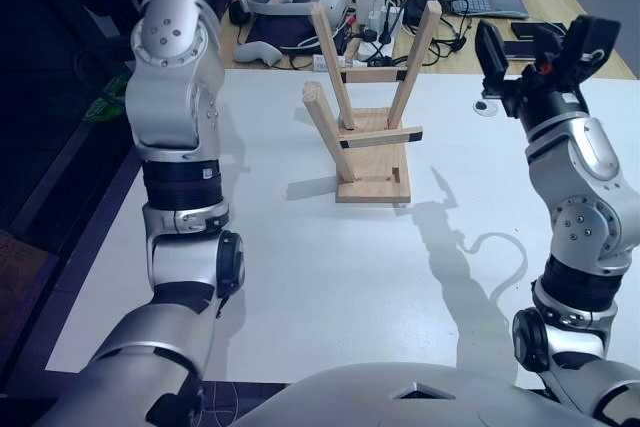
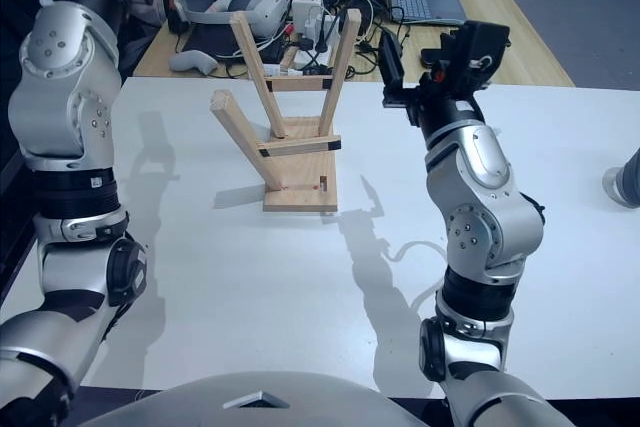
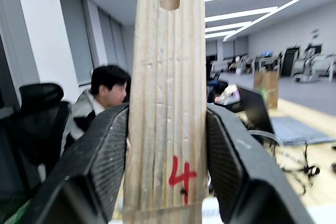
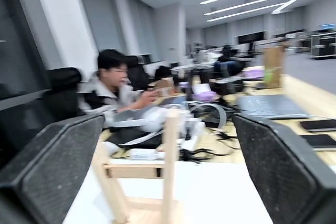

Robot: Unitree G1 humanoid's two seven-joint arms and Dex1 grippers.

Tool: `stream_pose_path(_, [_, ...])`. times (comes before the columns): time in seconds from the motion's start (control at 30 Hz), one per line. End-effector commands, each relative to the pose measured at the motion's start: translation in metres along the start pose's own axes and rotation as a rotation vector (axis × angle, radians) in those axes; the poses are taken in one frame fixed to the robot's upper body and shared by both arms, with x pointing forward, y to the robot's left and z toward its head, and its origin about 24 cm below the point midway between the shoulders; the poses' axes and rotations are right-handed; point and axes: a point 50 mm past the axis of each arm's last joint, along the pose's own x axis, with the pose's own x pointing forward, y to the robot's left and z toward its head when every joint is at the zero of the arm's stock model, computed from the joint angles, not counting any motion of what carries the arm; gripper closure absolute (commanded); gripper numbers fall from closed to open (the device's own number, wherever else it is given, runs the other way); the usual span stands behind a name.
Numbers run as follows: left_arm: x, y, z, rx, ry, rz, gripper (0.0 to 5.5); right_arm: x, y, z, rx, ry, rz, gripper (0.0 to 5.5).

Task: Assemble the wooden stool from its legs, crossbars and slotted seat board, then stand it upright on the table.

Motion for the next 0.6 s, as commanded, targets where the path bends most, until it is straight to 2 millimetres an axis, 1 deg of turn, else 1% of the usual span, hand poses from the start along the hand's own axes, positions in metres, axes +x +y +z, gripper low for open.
stream_pose_path(0.03, [-0.001, -0.030, 0.022, 0.019, -0.107, -0.156, 3.47, 0.009, 0.010, 0.019, 0.106, -0.056, 0.202, 0.96])
stream_pose_path(0.1, [-0.007, -0.042, 0.019, 0.046, -0.110, -0.236, 3.47, 0.013, 0.011, 0.027, 0.152, -0.055, 0.288, 0.96])
stream_pose_path(0.2, [-0.018, -0.053, 0.008, 0.091, -0.099, -0.328, 3.47, 0.013, 0.010, 0.041, 0.235, -0.045, 0.412, 0.96])
stream_pose_path(0.33, [-0.036, -0.066, -0.006, 0.153, -0.093, -0.434, 3.47, 0.013, 0.000, 0.074, 0.352, -0.061, 0.575, 0.96])
stream_pose_path(0.47, [-0.049, -0.076, -0.013, 0.202, -0.105, -0.517, 3.47, 0.020, -0.009, 0.095, 0.378, -0.063, 0.641, 0.96])
stream_pose_path(0.6, [-0.058, -0.086, -0.012, 0.205, -0.124, -0.576, 3.47, 0.029, -0.014, 0.101, 0.341, -0.041, 0.665, 0.96])
